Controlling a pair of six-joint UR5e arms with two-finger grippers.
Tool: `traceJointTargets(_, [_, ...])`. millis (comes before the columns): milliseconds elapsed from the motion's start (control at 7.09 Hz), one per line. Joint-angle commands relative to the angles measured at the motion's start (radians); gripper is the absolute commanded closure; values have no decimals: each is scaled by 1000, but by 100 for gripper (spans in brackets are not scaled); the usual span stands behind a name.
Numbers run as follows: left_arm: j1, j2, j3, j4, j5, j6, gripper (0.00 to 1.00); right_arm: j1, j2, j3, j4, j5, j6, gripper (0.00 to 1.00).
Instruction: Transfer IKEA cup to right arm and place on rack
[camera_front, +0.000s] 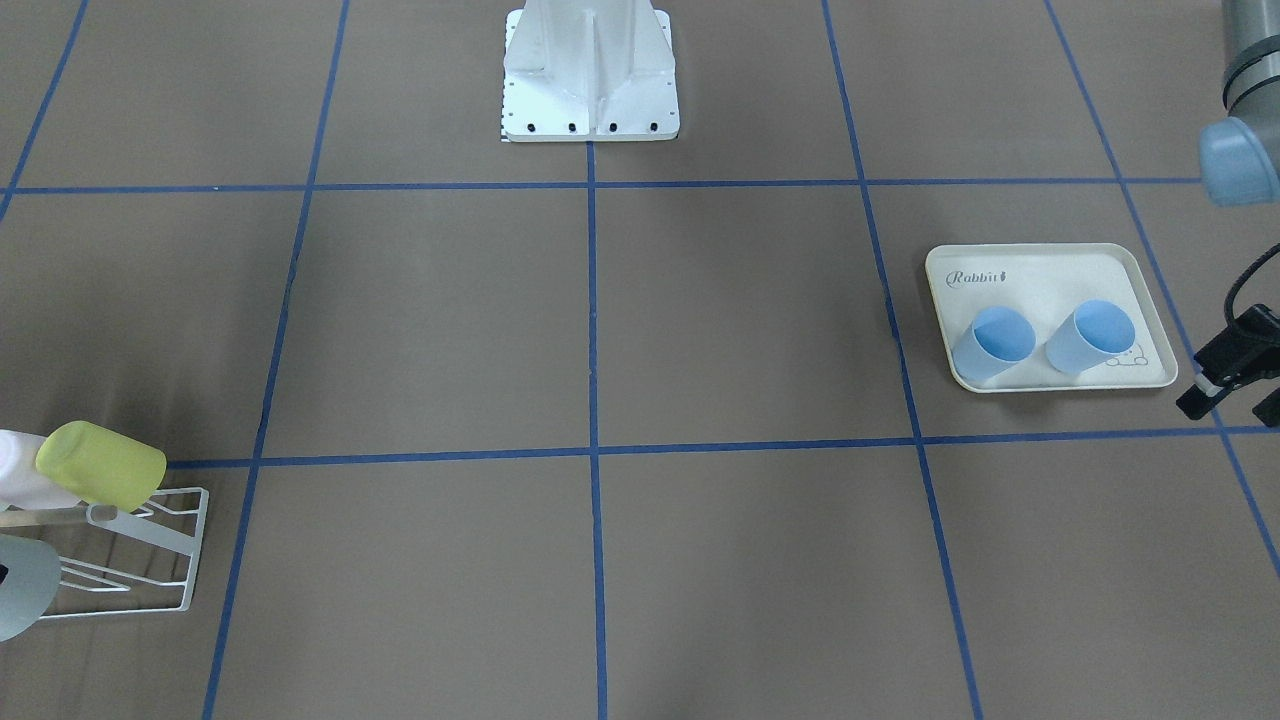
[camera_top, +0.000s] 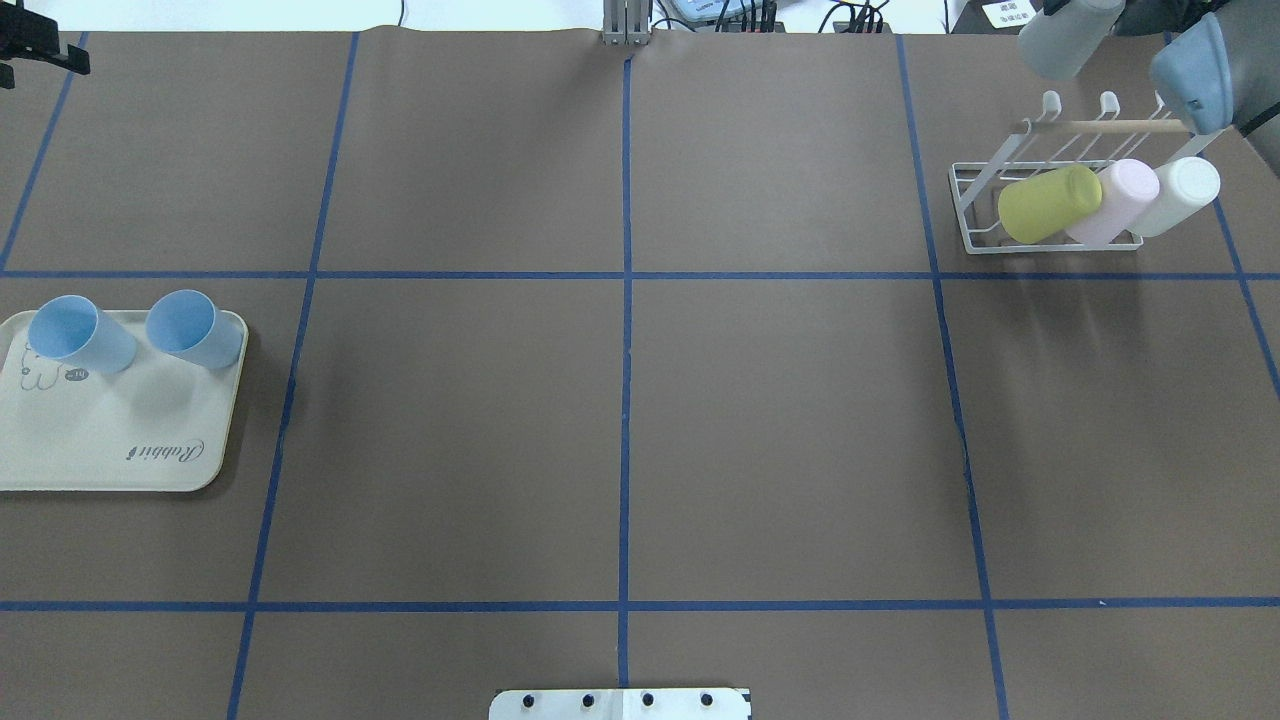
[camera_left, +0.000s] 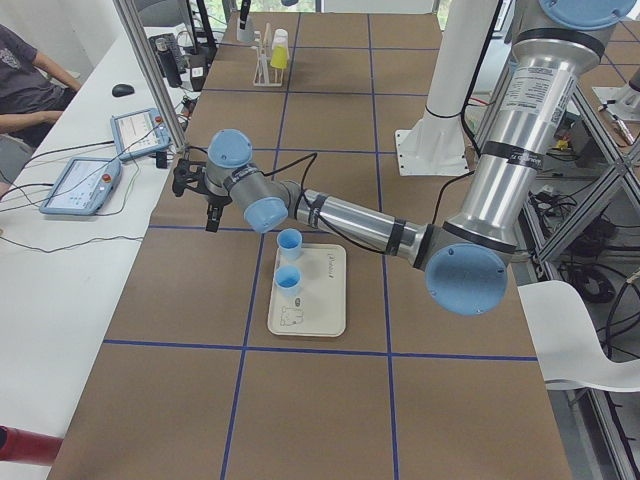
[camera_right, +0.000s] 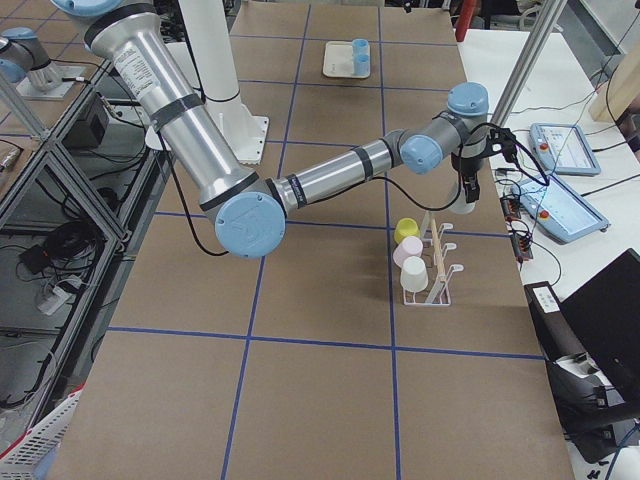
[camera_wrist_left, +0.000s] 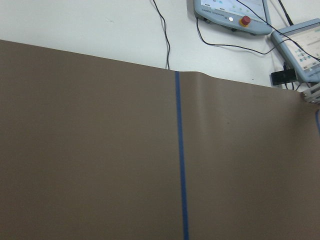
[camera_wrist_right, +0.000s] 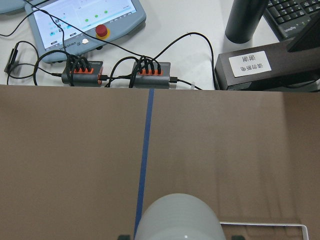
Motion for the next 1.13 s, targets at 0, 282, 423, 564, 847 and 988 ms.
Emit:
traceJointTargets(0, [-3, 32, -16, 8, 18, 40, 0, 1, 7, -48, 0, 1, -8, 86])
traceJointTargets(282, [3, 83, -45, 8, 38, 40, 0, -2, -10, -64, 5, 19, -8, 86])
traceJointTargets(423, [3, 84, -45, 8, 38, 40, 0, -2, -11, -72, 5, 30, -8, 84])
traceJointTargets(564, [3, 87, -45, 8, 38, 40, 0, -11, -11, -72, 7, 30, -7, 82])
traceJointTargets(847, [4, 98, -45, 8, 38, 40, 0, -29, -13, -73, 7, 29, -5, 80])
traceJointTargets(988, [6, 98, -44, 14, 38, 40, 0, -32, -17, -73, 7, 29, -7, 78])
